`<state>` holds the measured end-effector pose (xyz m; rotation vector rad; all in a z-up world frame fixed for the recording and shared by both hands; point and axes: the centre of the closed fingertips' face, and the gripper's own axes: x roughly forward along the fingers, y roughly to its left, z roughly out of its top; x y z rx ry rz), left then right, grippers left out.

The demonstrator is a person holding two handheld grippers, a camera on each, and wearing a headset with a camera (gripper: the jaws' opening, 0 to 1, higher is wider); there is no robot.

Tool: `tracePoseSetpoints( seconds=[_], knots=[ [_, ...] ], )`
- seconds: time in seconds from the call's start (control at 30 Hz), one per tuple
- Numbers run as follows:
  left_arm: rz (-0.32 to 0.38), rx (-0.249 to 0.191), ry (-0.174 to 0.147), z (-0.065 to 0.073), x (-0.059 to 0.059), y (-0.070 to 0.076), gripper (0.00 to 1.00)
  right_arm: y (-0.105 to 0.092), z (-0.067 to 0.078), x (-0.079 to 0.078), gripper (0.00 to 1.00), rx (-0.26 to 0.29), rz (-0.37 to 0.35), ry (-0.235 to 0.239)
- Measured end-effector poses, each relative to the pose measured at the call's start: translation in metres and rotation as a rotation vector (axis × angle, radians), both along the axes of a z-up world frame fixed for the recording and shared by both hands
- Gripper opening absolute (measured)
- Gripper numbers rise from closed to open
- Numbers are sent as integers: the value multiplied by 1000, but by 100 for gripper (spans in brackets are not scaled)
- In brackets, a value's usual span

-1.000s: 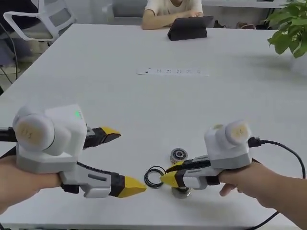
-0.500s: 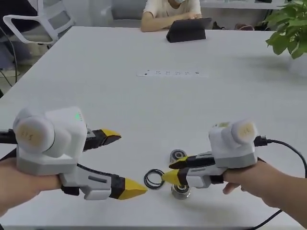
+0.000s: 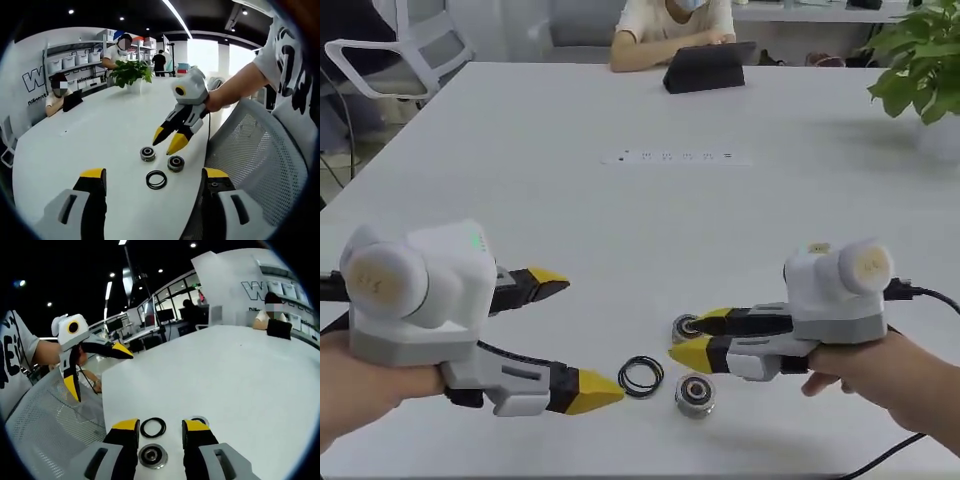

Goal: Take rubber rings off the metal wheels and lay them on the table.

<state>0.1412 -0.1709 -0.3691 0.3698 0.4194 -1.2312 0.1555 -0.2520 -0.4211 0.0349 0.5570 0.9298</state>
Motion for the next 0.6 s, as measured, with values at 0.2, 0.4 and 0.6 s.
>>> tracePoseSetpoints(
  seconds=[0.2,0.4,0.6],
  knots=[
    [20,-21,0,4,3,1,76,-11,16,1,37,12,-32,-53],
    [21,-20,-10,7,4,1,76,-22,23,-2,42,5,-47,-86],
    [15,-15,-28,12,4,-1,76,-32,32,-6,47,10,-66,-114]
  ],
)
